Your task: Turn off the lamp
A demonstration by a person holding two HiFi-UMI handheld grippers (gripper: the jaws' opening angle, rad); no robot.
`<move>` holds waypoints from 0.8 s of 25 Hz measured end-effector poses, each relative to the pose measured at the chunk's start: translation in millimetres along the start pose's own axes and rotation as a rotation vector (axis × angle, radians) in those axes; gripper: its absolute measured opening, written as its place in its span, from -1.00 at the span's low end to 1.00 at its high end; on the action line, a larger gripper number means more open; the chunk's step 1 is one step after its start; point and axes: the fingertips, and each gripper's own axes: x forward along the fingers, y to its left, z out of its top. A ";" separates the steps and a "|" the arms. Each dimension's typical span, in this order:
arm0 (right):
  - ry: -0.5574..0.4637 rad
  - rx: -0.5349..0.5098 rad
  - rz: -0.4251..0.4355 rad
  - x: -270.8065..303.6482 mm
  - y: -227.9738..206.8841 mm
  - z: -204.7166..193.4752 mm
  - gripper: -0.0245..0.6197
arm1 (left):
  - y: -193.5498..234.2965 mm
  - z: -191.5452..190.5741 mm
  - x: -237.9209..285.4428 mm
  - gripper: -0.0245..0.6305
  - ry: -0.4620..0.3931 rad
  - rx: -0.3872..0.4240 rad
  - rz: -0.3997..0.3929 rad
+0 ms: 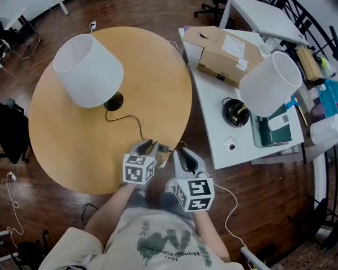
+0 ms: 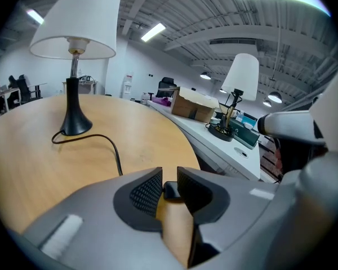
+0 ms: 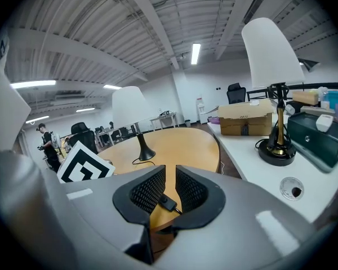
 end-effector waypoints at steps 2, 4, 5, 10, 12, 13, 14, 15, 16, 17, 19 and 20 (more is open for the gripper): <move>-0.002 0.003 0.017 2.9 1.9 2.5 -0.77 | 0.7 4.9 -7.4 -0.68 -0.017 -0.007 0.011; -0.005 -0.005 0.045 4.9 8.6 6.4 -0.79 | 2.4 9.9 -17.8 -0.68 -0.041 -0.022 0.023; -0.005 -0.017 0.060 5.2 13.3 7.6 -0.80 | 3.4 12.1 -24.1 -0.68 -0.055 -0.030 0.030; -0.017 -0.053 0.097 0.6 45.8 10.6 -0.83 | 9.2 25.9 -65.3 -0.70 -0.142 -0.045 0.049; -0.051 -0.066 0.102 -4.7 64.0 17.9 -0.88 | 12.0 31.7 -84.6 -0.71 -0.179 -0.036 0.053; -0.067 -0.073 0.106 -6.6 73.5 21.3 -0.89 | 13.9 33.7 -94.1 -0.75 -0.196 -0.026 0.057; -0.080 -0.078 0.110 -7.8 83.0 23.9 -0.90 | 15.8 35.4 -103.5 -0.78 -0.212 -0.015 0.061; -0.089 -0.083 0.114 -8.6 92.7 25.6 -0.90 | 17.6 36.8 -113.2 -0.83 -0.228 -0.005 0.063; -0.096 -0.088 0.119 -9.7 103.0 26.2 -0.90 | 19.6 37.7 -123.6 -0.86 -0.245 0.002 0.064; -0.103 -0.094 0.125 -11.2 114.2 25.6 -0.90 | 21.9 37.7 -135.0 -0.88 -0.262 0.005 0.065; -0.117 -0.111 0.138 -14.3 138.0 23.2 -0.91 | 27.2 35.7 -158.9 -0.91 -0.297 0.004 0.068; -0.124 -0.123 0.146 -15.8 150.4 22.4 -0.91 | 30.3 34.4 -171.0 -0.92 -0.314 0.001 0.070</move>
